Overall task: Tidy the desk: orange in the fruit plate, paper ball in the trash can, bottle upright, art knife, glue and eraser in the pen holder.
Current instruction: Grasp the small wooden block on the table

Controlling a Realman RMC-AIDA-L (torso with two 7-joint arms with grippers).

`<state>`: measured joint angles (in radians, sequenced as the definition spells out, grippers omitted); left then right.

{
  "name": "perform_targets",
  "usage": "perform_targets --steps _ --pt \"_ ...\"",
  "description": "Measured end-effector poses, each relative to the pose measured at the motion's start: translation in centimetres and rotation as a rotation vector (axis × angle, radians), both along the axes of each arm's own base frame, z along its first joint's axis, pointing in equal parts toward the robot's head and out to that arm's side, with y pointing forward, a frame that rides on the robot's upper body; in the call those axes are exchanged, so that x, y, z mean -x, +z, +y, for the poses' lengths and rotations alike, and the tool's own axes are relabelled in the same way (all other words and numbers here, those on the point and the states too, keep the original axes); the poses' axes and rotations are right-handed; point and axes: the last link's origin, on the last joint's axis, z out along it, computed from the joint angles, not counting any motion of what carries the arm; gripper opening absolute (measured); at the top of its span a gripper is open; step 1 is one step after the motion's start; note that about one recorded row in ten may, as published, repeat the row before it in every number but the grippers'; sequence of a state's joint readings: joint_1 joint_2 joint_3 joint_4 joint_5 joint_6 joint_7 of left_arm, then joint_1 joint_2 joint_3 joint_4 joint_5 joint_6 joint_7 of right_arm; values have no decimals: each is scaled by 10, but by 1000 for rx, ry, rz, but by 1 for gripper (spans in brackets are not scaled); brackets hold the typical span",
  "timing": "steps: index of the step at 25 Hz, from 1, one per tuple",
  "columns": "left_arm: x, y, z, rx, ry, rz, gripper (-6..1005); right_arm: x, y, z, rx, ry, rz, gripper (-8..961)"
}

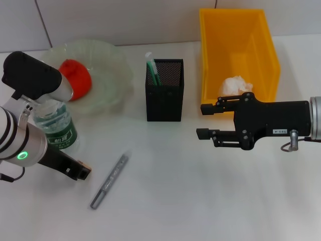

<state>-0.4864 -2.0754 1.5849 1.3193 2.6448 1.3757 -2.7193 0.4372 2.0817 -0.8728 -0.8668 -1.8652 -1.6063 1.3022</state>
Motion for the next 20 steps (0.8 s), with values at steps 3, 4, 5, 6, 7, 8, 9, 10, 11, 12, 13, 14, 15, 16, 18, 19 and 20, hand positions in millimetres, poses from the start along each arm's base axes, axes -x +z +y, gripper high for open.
perform_targets --steps 3,4,5,6,7,8,9,10,11,12,13,14,15,16,18,19,20 --pt "0 0 0 3 -1 1 406 0 0 0 0 0 0 574" --pt "0 -1 0 3 0 1 405 0 0 0 0 0 0 574" --pt "0 -1 0 3 0 1 404 0 0 0 0 0 0 573" --pt "0 -1 -1 3 1 0 403 0 0 0 0 0 0 573" --pt "0 -1 -1 4 2 -1 401 0 0 0 0 0 0 573" --pt "0 -1 -1 5 2 -2 400 0 0 0 0 0 0 573" --pt "0 -1 -1 5 2 -2 399 0 0 0 0 0 0 573" --pt "0 -1 -1 6 2 -3 398 0 0 0 0 0 0 573" --pt "0 -1 -1 9 3 -3 397 0 0 0 0 0 0 573" --pt "0 -1 -1 9 3 -3 397 0 0 0 0 0 0 573" --pt "0 -1 -2 10 4 -3 397 0 0 0 0 0 0 573" --pt "0 -1 -2 10 4 -3 397 0 0 0 0 0 0 573" --pt "0 -1 -2 11 4 -3 396 0 0 0 0 0 0 573" --pt "0 -1 -2 11 4 -3 396 0 0 0 0 0 0 573" --pt "-1 -1 -2 12 3 -3 396 0 0 0 0 0 0 573" --pt "-1 -1 -2 12 3 -3 396 0 0 0 0 0 0 574" --pt "-1 -1 -2 13 2 -3 396 0 0 0 0 0 0 574"
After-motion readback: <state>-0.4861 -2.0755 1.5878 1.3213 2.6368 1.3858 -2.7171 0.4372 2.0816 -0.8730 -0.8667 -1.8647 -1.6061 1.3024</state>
